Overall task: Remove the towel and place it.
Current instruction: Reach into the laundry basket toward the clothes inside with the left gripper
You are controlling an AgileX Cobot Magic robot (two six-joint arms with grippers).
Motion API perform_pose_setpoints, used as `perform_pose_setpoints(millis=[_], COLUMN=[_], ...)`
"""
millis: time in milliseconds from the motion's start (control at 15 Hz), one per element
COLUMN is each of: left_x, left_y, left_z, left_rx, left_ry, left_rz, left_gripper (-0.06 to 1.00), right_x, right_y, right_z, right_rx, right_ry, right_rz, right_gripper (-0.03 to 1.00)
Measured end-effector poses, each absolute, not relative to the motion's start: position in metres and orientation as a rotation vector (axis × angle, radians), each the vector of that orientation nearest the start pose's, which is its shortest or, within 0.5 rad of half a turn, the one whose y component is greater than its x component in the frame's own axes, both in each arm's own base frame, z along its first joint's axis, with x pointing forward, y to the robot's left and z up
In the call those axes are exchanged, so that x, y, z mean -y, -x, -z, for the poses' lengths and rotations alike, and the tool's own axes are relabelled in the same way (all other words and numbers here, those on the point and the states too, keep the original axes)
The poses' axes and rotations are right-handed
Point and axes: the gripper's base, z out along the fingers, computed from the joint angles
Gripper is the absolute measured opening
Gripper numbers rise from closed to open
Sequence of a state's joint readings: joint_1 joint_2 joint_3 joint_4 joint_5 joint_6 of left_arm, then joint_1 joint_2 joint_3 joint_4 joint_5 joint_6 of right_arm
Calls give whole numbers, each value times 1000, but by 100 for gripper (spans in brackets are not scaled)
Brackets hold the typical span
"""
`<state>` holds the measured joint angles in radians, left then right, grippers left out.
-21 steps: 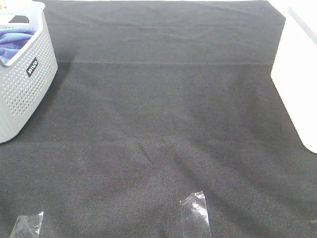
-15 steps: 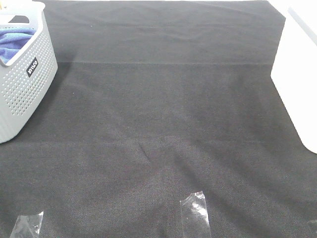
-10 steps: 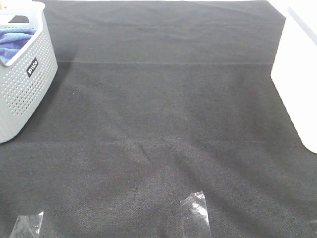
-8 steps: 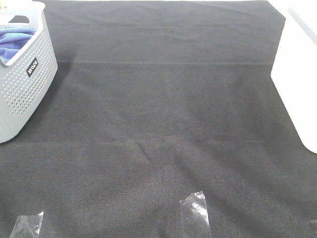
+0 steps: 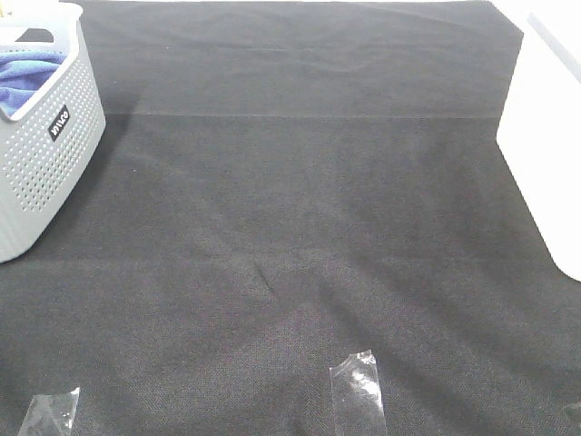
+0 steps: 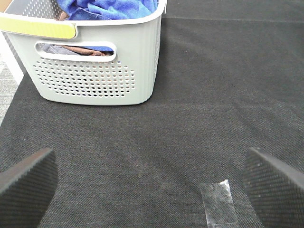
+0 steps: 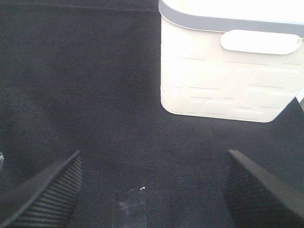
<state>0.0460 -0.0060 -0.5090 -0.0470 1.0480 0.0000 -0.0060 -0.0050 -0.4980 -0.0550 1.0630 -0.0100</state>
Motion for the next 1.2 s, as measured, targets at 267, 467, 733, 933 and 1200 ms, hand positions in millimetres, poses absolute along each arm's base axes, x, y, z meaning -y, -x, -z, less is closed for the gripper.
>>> perform_pose_setpoints(millis=[267,467,733,933,1200], left_x=[4,4,4,4,4], left_y=[6,6,6,6,6], left_z=[-281,-281,-281,-281,-281], left_rx=[-2015,-2015,-2015,-2015,-2015], left_ry=[44,44,44,44,44], left_rz=[27,27,27,27,27], left_gripper=[99,99,99,99,99], right_x=[5,5,5,5,5], right_y=[6,6,6,6,6], right_z=[-277,-277,-277,-277,-277], right_rx=[-2043,-2043,-2043,-2043,-2043], right_ry=[1,1,1,1,1], right_rz=[83,84,84,84,84], right_gripper=[76,76,76,76,76])
